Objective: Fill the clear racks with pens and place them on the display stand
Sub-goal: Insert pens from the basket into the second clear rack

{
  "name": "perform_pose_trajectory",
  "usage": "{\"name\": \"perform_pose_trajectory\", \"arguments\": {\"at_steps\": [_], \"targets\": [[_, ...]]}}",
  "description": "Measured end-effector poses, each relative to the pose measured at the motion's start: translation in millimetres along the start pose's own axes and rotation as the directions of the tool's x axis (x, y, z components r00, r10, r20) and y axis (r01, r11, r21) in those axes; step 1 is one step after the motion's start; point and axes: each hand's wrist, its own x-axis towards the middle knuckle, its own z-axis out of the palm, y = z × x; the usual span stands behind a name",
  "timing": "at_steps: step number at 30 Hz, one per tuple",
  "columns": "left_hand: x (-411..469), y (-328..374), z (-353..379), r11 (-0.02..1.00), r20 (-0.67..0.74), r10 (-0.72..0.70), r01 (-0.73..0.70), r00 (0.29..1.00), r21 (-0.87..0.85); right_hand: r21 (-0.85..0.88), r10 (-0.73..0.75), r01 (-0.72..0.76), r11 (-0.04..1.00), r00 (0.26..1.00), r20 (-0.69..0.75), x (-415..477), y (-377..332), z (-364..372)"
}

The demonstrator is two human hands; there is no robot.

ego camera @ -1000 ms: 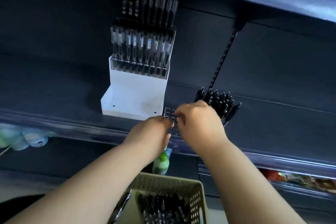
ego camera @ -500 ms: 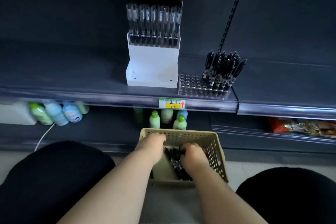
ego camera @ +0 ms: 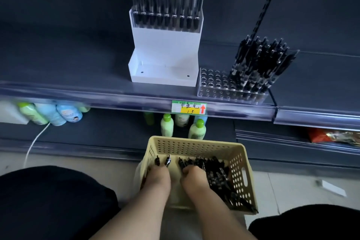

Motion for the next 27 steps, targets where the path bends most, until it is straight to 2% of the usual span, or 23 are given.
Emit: {"name": "perform_pose_trajectory", "arguments": {"at_steps": [5, 11, 16, 19, 22, 25, 27], "targets": [[19.2, 3.7, 16.2, 1.000, -0.018, -0.015, 0.015, 1.000, -0.018, -0.096, 0.080, -0.081, 0.992, 0.997, -0.022, 20.5, -1.0, 11.7], [32.9, 8.5, 22.6, 0.998, -0.024, -0.069, 0.069, 0.997, -0.013, -0.210, 0.096, -0.096, 0.973, 0.995, -0.008, 36.4, -2.9, 15.4], [27.5, 5.8, 21.0, 0.997, -0.006, -0.048, 0.048, 0.999, -0.064, -0.206, 0.120, -0.121, 0.971, 0.993, -0.021, 36.2, -3.3, 13.7], [18.1, 5.9, 15.6, 0.998, 0.032, 0.030, -0.029, 0.999, -0.050, -0.182, 0.086, -0.092, 0.979, 0.995, -0.040, 29.4, -4.4, 8.3], [3.3, 9.6, 8.1, 0.978, 0.026, 0.170, -0.166, 0.985, -0.127, -0.092, 0.026, -0.035, 0.995, 0.995, -0.098, 16.6, -8.1, -1.4], [-15.7, 14.0, -0.4, 0.936, 0.026, 0.351, -0.350, 0.936, -0.015, 0.052, -0.049, 0.060, 0.997, 0.981, -0.188, -1.2, -13.5, -15.5], [-30.5, 20.0, -6.2, 0.870, 0.037, 0.492, -0.493, 0.870, 0.027, 0.112, -0.105, 0.137, 0.984, 0.962, -0.251, -14.8, -16.9, -26.8]]}}
